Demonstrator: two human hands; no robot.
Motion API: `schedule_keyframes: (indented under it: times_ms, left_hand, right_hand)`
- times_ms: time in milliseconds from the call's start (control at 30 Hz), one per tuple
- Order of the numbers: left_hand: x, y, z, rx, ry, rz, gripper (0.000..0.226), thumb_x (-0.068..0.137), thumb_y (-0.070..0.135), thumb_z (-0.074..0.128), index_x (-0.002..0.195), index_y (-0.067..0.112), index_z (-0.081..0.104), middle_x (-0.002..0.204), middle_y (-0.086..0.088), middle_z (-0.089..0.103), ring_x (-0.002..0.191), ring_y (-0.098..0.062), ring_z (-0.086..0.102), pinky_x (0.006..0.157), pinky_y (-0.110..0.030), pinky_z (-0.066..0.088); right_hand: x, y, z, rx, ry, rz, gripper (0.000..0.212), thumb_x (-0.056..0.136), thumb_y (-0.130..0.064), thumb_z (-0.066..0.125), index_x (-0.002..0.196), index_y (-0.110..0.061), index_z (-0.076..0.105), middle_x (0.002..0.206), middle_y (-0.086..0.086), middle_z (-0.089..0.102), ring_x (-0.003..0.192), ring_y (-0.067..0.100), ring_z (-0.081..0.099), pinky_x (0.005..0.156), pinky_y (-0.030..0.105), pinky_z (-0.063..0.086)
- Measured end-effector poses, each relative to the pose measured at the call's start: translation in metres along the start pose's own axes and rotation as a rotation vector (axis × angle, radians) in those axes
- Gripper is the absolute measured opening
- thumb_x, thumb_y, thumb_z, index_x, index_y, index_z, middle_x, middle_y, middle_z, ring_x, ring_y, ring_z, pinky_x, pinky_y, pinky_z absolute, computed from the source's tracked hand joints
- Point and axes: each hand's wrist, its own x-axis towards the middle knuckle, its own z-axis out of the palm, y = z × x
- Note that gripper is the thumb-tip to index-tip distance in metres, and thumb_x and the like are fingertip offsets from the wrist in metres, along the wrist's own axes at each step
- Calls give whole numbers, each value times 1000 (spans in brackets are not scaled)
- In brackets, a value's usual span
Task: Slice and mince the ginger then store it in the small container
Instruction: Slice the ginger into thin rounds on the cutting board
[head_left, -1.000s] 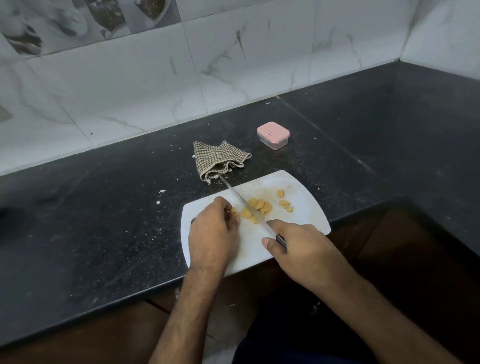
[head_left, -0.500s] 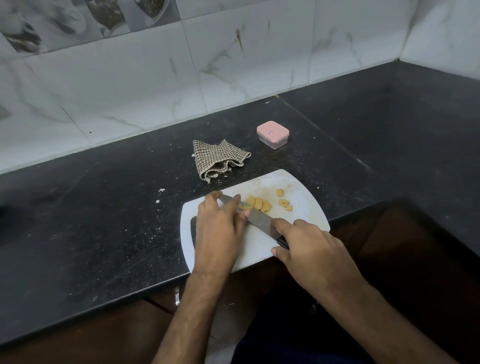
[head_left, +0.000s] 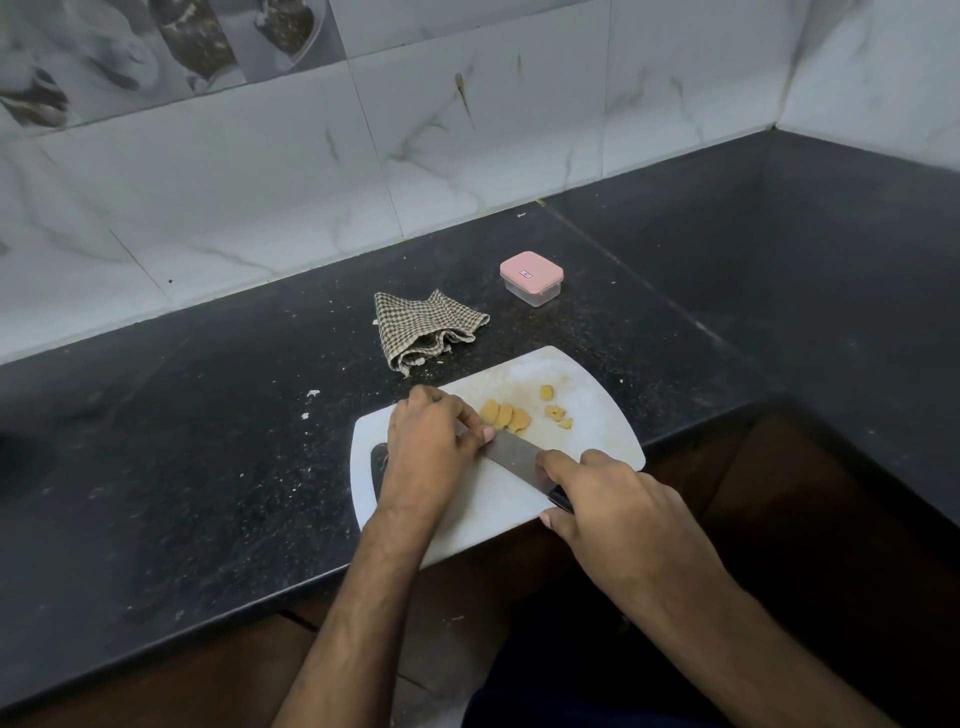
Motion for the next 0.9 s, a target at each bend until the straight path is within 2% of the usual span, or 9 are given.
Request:
schedule_keyframes:
  times_ms: [100, 167, 267, 333, 467, 567, 733, 800, 900]
  left_hand:
    - [4, 4, -3, 48, 31, 46, 38, 88, 37, 77, 67, 42, 46, 105, 8, 43, 104, -14, 39, 102, -40, 39]
    - [6, 7, -5, 102, 44, 80, 36, 88, 39, 76, 69, 40, 46, 102, 10, 43, 98, -11, 37, 104, -38, 34]
    - [9, 6, -7, 184, 49, 196, 10, 93, 38, 70, 91, 32, 63, 98, 13, 52, 97, -11, 51, 112, -41, 34]
    - [10, 3, -6, 259, 38, 279, 13, 98, 34, 64, 107, 28, 70, 99, 12, 61, 100, -12, 61, 113, -43, 36]
    - [9, 3, -10, 387, 34, 410, 16, 98, 19, 58, 94, 27, 71, 89, 10, 58, 89, -18, 62, 92, -33, 41]
    - [12, 8, -14, 469, 12, 436, 21, 94, 14, 57, 102, 27, 71, 91, 7, 59, 90, -21, 63, 84, -33, 39]
    - [22, 12, -18, 140, 212, 395, 18, 93, 8, 65, 104, 19, 74, 95, 6, 73, 89, -16, 67, 78, -35, 52]
    - [27, 18, -18, 28, 127, 307, 15, 94, 13, 68, 105, 23, 72, 93, 10, 73, 89, -10, 66, 80, -32, 52]
    - [33, 20, -11, 73, -2, 252, 11, 93, 18, 71, 96, 28, 74, 87, 14, 73, 86, -6, 66, 84, -35, 53]
  right_hand:
    - [2, -1, -1, 4, -8, 6, 37, 98, -43, 55, 131, -39, 38, 105, -9, 52, 93, 15, 60, 78, 35, 57]
    - [4, 0, -3, -7, -15, 6, 40, 99, -42, 55, 134, -39, 37, 106, -8, 52, 93, 16, 60, 78, 36, 57]
    - [5, 1, -5, -10, -28, -1, 40, 100, -41, 54, 136, -38, 36, 105, -7, 51, 93, 15, 59, 78, 35, 57]
    - [4, 1, -7, -10, -24, -3, 38, 100, -41, 53, 135, -38, 37, 105, -7, 51, 92, 15, 59, 78, 35, 56]
    - [3, 1, -9, -4, -29, -5, 32, 100, -40, 54, 129, -37, 42, 102, -7, 51, 90, 14, 59, 76, 34, 56]
    - [1, 2, -10, 3, -36, -6, 30, 100, -40, 54, 127, -37, 43, 99, -7, 51, 89, 14, 59, 74, 33, 54]
    - [2, 3, -11, 2, -31, 10, 28, 99, -41, 55, 124, -37, 44, 97, -7, 50, 86, 15, 58, 74, 34, 54]
    - [2, 5, -12, -2, -48, 11, 27, 99, -41, 55, 123, -36, 45, 96, -7, 49, 86, 15, 57, 73, 33, 53]
    - [2, 2, -12, 3, -73, 4, 28, 100, -41, 54, 125, -36, 44, 99, -7, 50, 88, 14, 57, 73, 32, 52]
